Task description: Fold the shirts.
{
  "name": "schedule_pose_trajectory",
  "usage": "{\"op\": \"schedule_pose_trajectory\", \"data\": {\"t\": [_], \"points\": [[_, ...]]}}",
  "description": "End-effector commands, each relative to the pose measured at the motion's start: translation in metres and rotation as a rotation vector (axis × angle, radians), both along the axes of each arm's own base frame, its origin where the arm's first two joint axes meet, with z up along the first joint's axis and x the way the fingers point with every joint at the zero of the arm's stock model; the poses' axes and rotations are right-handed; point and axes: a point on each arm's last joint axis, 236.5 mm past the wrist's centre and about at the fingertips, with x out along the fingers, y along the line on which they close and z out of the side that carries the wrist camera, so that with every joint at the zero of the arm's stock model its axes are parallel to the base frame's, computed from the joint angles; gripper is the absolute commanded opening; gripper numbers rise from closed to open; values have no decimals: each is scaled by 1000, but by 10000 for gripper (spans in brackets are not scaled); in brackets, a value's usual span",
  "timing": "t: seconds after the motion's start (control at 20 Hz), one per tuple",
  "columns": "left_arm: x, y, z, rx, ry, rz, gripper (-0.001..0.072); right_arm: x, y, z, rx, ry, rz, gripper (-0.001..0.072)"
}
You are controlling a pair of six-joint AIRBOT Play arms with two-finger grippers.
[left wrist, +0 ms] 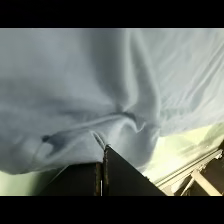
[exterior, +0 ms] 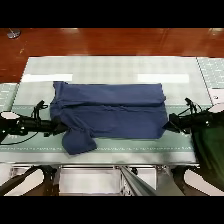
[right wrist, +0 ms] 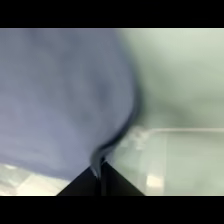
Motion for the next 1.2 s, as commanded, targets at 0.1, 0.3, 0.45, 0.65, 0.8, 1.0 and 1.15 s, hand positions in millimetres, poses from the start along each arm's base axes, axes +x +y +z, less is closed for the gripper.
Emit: {"op": "schedule_pose_trajectory", "data": {"t": [0.1, 0.3, 0.45, 0.65, 0.8, 1.0, 1.15], "points": [[51, 22, 46, 17, -143, 18, 27, 49, -9, 48, -21, -140, 47, 16], [103, 43, 69, 60, -229, 57, 27, 93, -15, 73, -10, -212, 4, 16], [138, 46, 68, 55, -242, 37, 27, 132, -17, 80, 27, -284, -32, 16], [194, 35, 56, 32, -214, 16, 27, 177, -18, 85, 95, -325, -95, 16], [231, 36, 49, 25, -200, 40, 27, 193, -11, 78, 96, -324, -72, 16], [258, 43, 44, 27, -208, 62, 26, 215, -9, 58, 86, -307, -100, 16], [256, 41, 34, 17, -182, 47, 32, 218, -10, 37, 97, -258, -134, 21]]}}
